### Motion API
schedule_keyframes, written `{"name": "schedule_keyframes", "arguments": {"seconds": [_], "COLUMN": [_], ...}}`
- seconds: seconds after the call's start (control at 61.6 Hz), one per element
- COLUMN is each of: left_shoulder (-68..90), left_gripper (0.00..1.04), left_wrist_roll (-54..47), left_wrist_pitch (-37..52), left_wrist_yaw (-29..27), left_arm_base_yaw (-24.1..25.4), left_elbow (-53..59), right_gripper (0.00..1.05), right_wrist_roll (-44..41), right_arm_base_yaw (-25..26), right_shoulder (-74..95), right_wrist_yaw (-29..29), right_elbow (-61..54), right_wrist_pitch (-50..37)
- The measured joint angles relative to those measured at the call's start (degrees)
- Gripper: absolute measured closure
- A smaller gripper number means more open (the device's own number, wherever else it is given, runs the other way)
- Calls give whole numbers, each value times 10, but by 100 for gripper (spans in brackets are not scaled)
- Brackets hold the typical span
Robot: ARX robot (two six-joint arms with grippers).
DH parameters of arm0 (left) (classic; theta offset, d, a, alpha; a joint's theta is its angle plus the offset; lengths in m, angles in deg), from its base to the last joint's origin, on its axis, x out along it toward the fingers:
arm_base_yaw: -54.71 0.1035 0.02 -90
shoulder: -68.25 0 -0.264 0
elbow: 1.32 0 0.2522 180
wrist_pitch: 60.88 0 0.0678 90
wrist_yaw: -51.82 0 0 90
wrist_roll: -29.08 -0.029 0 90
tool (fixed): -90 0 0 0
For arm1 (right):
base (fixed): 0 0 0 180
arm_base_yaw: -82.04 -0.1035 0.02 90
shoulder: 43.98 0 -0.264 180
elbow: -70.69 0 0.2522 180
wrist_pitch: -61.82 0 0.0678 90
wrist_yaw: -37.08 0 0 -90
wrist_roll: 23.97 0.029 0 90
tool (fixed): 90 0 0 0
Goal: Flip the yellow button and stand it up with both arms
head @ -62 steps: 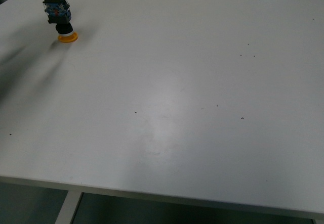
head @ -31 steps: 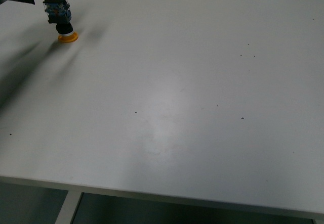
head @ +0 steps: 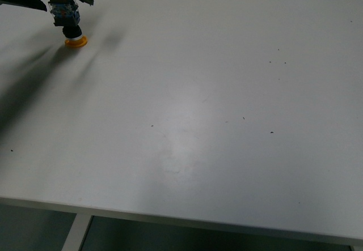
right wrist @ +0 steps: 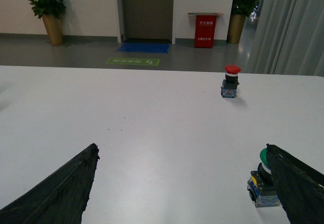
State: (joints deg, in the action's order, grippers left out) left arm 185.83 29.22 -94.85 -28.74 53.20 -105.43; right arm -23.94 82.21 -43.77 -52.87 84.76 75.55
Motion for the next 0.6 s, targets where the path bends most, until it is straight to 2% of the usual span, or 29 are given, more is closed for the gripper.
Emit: {"name": "schedule_keyframes", "arguments": {"seconds": [0.439,0.601], "left_shoulder": [4,12], "left_gripper": [8,32], "left_wrist_roll": [-1,-1], "left_wrist_pitch": [-10,-13], "left_wrist_yaw": [-5,-7], "left_arm_base_yaw": [3,9], "left_elbow": [0,-1], "right_gripper": [7,7], "right_wrist_roll": [0,0], "right_arm_base_yaw": [0,0], "right_shoulder": [0,0], "right_wrist_yaw": [0,0], "right_elbow": [0,0], "right_wrist_pitch": [0,0]}}
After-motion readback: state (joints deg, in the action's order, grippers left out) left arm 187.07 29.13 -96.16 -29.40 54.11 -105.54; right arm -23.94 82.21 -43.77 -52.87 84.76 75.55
